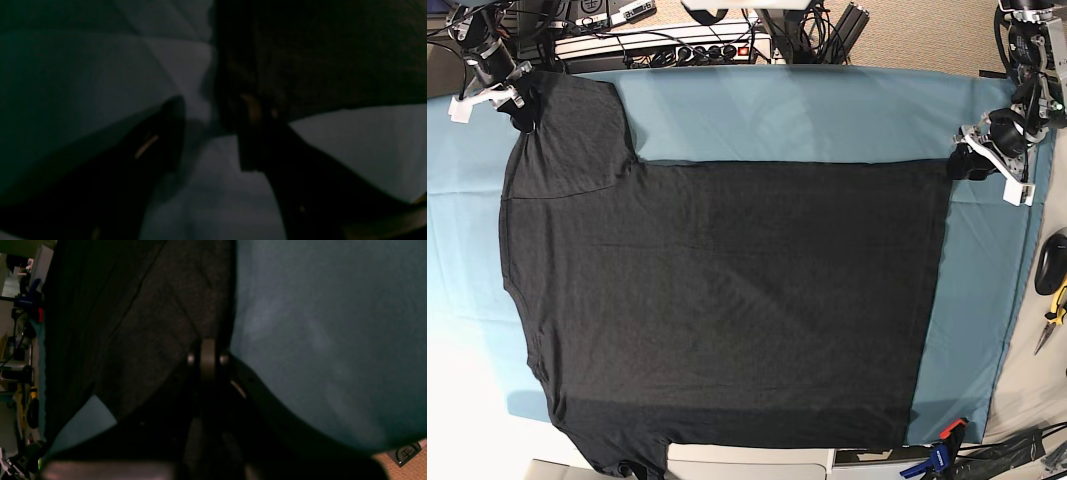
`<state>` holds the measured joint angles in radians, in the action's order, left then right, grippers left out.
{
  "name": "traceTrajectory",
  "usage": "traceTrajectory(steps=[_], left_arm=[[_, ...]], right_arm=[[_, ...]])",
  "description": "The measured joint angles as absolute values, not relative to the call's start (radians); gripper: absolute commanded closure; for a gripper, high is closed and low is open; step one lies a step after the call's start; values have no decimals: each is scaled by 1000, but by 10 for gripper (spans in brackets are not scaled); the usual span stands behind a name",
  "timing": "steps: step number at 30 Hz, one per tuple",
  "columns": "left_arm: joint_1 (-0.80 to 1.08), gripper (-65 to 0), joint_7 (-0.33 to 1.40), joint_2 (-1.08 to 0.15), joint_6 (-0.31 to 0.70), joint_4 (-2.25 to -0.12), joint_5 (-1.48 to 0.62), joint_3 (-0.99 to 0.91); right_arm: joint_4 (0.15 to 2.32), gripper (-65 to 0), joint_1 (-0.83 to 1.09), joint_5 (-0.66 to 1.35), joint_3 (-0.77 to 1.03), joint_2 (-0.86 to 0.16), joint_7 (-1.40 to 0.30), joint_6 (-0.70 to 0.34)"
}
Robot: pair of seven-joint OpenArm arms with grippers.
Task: Fold the T-shirt properly
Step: 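Grasp the shirt's shoulder corners with the left and right grippers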
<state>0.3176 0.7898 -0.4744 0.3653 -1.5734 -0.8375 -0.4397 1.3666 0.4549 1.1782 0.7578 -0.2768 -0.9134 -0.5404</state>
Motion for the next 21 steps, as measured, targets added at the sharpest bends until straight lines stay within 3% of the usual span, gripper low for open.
traceTrajectory(steps=[21], left_arm=[[315,-268,793,-393,396,-1573,-925,-442]], right_arm=[[1367,0,455,1178,758,-277,-913,-540]])
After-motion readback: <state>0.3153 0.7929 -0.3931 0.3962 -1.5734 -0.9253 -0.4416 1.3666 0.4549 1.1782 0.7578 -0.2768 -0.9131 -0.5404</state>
